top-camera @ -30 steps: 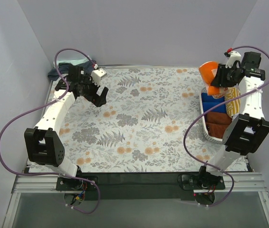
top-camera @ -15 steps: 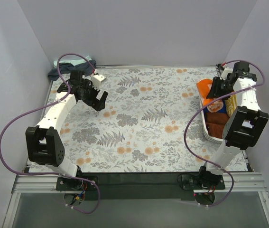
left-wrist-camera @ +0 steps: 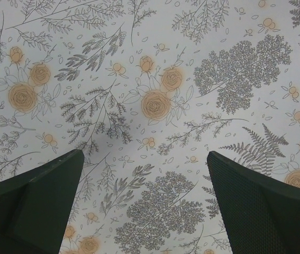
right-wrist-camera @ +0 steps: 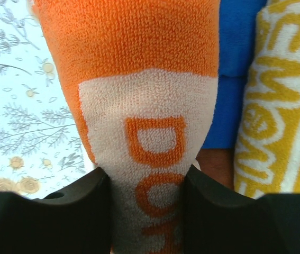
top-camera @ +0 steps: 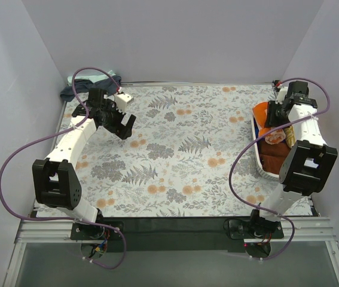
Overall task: Roll the towels
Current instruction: Place the rolled towel into the container
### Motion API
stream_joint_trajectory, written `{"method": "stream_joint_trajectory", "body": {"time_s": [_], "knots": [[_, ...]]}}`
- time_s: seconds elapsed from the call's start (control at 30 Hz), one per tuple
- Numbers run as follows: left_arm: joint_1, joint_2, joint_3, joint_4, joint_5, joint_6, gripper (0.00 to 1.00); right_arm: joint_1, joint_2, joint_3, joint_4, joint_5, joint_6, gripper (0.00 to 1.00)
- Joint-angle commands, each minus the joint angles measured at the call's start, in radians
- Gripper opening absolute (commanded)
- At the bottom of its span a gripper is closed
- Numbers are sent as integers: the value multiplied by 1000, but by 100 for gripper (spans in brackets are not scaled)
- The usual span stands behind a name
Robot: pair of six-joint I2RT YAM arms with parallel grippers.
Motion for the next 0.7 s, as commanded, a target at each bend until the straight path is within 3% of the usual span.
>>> {"method": "stream_joint_trajectory", "body": {"time_s": [0.0, 0.17, 0.4, 0.5, 0.67], "knots": [[-3, -23, -4, 10, -16, 0, 98, 10, -55, -18, 78, 113, -22, 1], [-3, -19, -4, 11, -11, -2, 98, 36, -86, -67, 129, 227, -22, 1], [-3, -19, -14, 10, -11, -5, 98, 121, -83, -127, 146, 268, -33, 1], [-3, -20, -17, 11, -20, 0, 98, 127, -65, -140, 144, 290, -28, 12], [-3, -16, -15, 8, -23, 4, 98, 127, -59, -166, 133, 303, -25, 18]]}}
